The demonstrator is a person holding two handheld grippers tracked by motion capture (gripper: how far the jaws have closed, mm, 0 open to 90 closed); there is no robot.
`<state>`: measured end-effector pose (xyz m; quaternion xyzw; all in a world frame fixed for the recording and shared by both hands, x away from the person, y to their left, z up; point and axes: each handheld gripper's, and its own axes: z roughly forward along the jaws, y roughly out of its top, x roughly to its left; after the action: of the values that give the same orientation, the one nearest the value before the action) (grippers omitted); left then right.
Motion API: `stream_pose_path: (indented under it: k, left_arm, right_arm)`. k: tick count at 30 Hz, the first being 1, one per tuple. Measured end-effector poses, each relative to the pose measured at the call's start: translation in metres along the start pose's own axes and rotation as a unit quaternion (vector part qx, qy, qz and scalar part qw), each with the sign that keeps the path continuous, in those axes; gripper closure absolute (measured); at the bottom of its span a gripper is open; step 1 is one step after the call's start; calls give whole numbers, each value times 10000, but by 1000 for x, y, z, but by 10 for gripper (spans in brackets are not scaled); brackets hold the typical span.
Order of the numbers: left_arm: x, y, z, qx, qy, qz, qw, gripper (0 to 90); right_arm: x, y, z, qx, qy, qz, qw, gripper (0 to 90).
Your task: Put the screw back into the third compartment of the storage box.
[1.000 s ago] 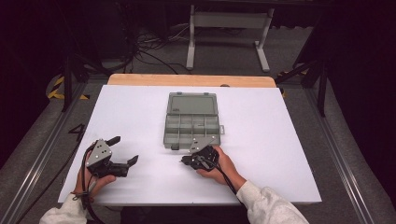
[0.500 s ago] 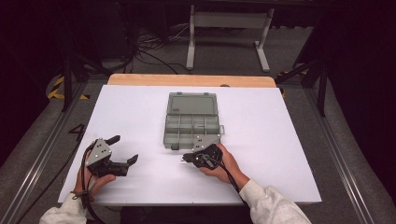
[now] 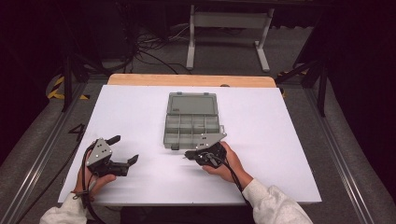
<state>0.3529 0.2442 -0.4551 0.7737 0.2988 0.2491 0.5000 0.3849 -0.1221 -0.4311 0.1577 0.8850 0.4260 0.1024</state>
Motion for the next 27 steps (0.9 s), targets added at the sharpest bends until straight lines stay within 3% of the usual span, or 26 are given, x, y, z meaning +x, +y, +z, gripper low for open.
stream_pose_path:
  k: [10, 27]
  left_arm:
    - [0, 0, 1, -2, -12, -7, 10000, 42]
    - [0, 0, 2, 15, -38, 23, 10000, 41]
  right_arm:
    - [-9, 6, -18, -211, -203, 30, 9996, 874]
    - [-20, 12, -34, -402, -389, 33, 9984, 874]
